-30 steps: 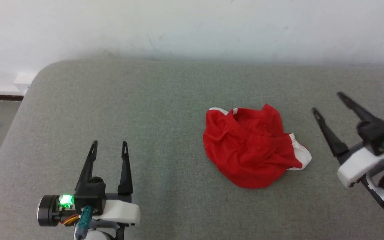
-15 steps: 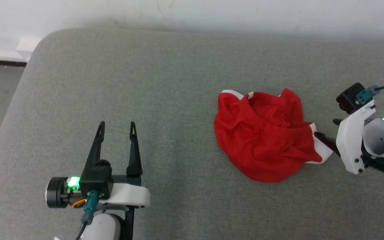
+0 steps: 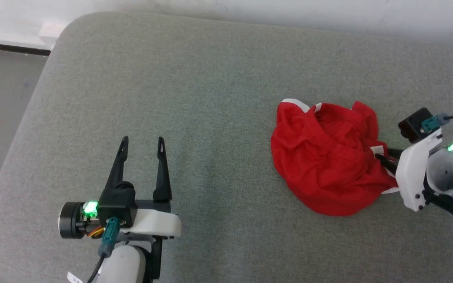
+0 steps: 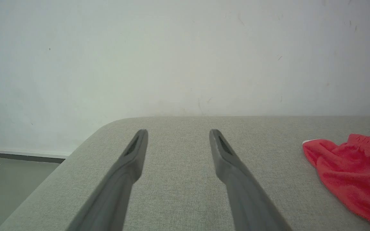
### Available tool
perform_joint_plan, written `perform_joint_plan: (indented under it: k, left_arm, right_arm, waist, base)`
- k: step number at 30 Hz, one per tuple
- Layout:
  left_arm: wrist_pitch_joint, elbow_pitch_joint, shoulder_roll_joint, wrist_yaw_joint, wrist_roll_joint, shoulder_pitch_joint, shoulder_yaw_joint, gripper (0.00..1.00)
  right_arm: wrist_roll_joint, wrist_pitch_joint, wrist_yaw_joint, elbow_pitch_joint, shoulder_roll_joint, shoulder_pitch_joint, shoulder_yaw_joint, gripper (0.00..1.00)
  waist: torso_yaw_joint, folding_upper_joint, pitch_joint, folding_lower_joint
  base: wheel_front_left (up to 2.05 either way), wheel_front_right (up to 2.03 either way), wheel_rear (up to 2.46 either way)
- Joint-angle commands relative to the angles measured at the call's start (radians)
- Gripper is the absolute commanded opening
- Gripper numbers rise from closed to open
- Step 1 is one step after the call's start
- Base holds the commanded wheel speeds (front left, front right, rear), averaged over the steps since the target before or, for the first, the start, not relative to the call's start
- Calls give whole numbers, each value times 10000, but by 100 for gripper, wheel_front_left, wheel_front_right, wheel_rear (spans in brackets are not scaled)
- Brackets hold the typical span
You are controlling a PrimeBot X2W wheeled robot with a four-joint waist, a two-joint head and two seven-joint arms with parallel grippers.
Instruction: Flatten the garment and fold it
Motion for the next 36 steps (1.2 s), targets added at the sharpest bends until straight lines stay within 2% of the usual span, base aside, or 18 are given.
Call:
perform_joint_plan:
  k: [1,5,9,14,18,21,23,25,28,33,36]
  left_arm:
    - [-47,44,-22,-39,81,120,82,100]
    - [-47,49,-18,-57,98,312,168,100]
    - [-47,-16,9,-85,118,576,282,100]
    - [-47,-85,0,-132,119,688,376,100]
    - [-47,-145,-33,-144,107,611,392,100]
    - [-47,-168,-74,-127,75,532,366,100]
    - [-47,-168,-103,-102,35,479,344,100]
    - [-47,-176,-129,-58,-12,438,343,100]
    - [-47,-166,-160,-7,-77,410,338,100]
    - [-47,-141,-190,36,-136,425,284,100]
    - [-47,-96,-198,68,-146,460,332,100]
  right_arm:
    - [-10,-455,-7,-8,15,50,257,0]
    - [123,-1544,-7,-514,-330,-72,214,0]
    - [298,-2743,-7,-1752,-830,-151,-262,0]
    - [121,-3107,-7,-3774,-920,-164,-622,0]
    - [-415,-2843,-7,-4816,-61,-134,-284,0]
    - [-1259,-2433,-7,-4828,847,-112,451,0]
    - [-1646,-2135,-7,-4534,1538,-8,1104,0]
    - [-1259,-1885,-7,-4054,2269,267,1581,0]
    - [-1165,-1445,-7,-3040,2977,441,2170,0]
    - [-1436,-376,-7,-1822,3715,1264,2438,0]
    - [-1682,-431,-7,-1671,3824,1555,2444,0]
  waist:
    - [-146,0,-337,1]
    - [-249,0,-688,1]
    - [-370,0,-1030,1]
    - [-367,0,-1147,1]
    - [-118,0,-1077,1]
    - [223,0,-979,1]
    - [483,0,-894,1]
    - [702,0,-817,1]
    - [966,0,-703,1]
    - [1158,0,-602,1]
    - [1069,0,-643,1]
  base:
    - [0,0,0]
    - [0,0,0]
    - [0,0,0]
    - [0,0,0]
    - [0,0,0]
    - [0,0,0]
    - [0,0,0]
    - [0,0,0]
    - [0,0,0]
    - [0,0,0]
    - [0,0,0]
